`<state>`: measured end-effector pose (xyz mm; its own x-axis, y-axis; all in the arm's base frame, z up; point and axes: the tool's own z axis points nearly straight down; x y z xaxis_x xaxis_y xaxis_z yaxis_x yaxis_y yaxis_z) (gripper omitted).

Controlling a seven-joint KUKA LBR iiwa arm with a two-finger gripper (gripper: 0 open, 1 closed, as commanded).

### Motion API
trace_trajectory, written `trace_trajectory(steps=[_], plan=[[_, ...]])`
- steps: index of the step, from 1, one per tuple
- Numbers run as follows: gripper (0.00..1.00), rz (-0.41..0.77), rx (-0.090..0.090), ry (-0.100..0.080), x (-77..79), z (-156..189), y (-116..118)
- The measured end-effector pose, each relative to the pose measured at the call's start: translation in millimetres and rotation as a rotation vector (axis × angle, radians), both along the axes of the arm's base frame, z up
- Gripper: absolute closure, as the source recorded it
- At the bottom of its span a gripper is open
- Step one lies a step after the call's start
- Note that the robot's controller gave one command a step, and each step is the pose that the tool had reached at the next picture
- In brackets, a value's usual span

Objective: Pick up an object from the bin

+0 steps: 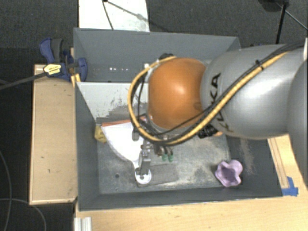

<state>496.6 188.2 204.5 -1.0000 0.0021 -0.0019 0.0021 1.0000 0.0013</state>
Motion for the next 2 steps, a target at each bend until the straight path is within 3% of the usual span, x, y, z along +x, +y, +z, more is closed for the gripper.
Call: trace_trajectory(steps=[1, 2], plan=[[0.0, -0.102, 0.001, -0.004, 7.5, -41.4, 8.6], [0.0, -0.121, -0.001, 0.002, 23.3, -63.6, 22.5]])
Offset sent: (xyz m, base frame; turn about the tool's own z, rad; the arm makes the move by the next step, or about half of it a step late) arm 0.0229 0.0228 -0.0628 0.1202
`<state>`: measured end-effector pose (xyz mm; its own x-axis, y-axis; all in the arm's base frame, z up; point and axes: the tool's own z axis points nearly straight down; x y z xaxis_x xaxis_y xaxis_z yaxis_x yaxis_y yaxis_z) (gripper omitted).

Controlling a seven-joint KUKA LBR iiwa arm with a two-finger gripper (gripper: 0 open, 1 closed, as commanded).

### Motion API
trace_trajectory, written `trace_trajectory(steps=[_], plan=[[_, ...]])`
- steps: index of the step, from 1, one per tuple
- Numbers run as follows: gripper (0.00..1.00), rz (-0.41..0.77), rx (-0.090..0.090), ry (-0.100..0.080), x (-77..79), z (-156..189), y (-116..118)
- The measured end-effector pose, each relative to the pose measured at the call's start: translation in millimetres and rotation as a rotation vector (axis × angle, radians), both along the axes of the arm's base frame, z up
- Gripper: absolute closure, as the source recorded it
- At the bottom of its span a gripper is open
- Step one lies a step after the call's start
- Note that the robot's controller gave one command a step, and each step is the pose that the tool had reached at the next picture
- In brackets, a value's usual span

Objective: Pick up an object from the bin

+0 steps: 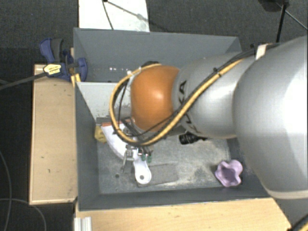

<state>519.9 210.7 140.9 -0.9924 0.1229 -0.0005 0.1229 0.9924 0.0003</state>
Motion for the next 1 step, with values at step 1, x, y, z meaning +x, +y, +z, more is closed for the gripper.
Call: trace_trajectory(steps=[1], plan=[[0.0, -0.216, 0.0, 0.0, -13.7, 1.8, 0.0]])
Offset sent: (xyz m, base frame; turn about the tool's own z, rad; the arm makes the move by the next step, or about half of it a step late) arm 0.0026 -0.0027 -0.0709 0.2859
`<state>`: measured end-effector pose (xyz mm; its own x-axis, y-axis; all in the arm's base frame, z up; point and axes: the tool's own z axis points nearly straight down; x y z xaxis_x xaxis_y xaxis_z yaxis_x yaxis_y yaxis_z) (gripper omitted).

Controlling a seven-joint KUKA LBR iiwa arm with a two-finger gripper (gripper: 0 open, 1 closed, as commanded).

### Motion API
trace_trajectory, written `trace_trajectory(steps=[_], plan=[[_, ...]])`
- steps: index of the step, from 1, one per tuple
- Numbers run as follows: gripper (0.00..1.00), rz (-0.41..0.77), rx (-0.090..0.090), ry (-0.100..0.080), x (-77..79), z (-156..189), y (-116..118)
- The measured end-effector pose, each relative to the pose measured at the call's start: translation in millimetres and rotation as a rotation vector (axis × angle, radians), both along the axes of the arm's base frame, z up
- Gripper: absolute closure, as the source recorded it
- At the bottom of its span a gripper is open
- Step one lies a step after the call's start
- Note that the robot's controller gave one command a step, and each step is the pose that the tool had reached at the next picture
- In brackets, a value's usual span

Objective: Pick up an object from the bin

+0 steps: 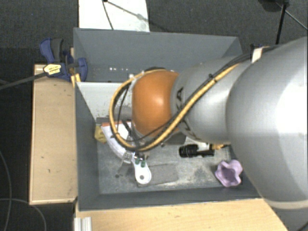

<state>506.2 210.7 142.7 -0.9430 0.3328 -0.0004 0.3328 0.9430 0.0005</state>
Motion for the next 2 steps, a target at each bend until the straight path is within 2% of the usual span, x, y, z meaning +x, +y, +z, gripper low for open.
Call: trace_trajectory(steps=[1, 2], plan=[[0.0, -0.06, 0.003, -0.006, 15.3, -63.0, -1.2], [1.0, -0.21, 0.001, -0.002, -8.1, -71.5, 2.2]])
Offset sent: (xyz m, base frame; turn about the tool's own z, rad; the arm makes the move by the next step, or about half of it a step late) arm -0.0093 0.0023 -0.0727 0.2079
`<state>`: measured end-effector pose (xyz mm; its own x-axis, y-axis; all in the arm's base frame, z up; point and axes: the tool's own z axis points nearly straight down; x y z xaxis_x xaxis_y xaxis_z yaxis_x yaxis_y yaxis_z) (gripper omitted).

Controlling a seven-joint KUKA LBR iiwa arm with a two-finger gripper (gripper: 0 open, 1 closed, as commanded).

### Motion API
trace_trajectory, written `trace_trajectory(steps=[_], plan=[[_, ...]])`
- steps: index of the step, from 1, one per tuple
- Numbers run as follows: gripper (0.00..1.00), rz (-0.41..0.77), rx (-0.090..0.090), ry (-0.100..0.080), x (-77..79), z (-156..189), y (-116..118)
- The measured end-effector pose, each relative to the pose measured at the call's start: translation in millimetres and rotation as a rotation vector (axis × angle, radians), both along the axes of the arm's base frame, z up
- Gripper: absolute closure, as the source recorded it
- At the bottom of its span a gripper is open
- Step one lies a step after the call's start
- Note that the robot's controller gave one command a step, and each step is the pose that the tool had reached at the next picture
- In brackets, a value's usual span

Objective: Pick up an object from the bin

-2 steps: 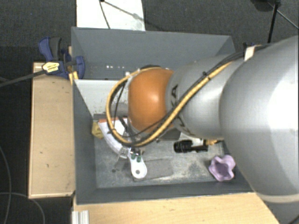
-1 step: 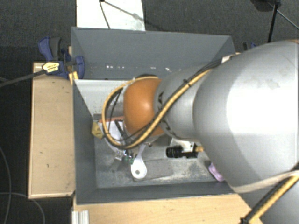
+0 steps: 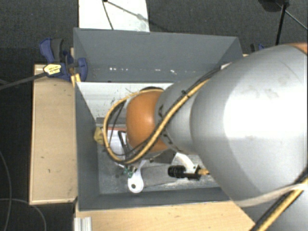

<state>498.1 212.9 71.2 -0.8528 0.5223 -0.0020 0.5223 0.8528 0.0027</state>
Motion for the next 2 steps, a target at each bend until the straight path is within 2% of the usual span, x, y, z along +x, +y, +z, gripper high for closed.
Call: trace_trajectory(steps=[2], plan=[[1.0, 0.0, -0.002, 0.004, -1.3, 4.3, -0.8]])
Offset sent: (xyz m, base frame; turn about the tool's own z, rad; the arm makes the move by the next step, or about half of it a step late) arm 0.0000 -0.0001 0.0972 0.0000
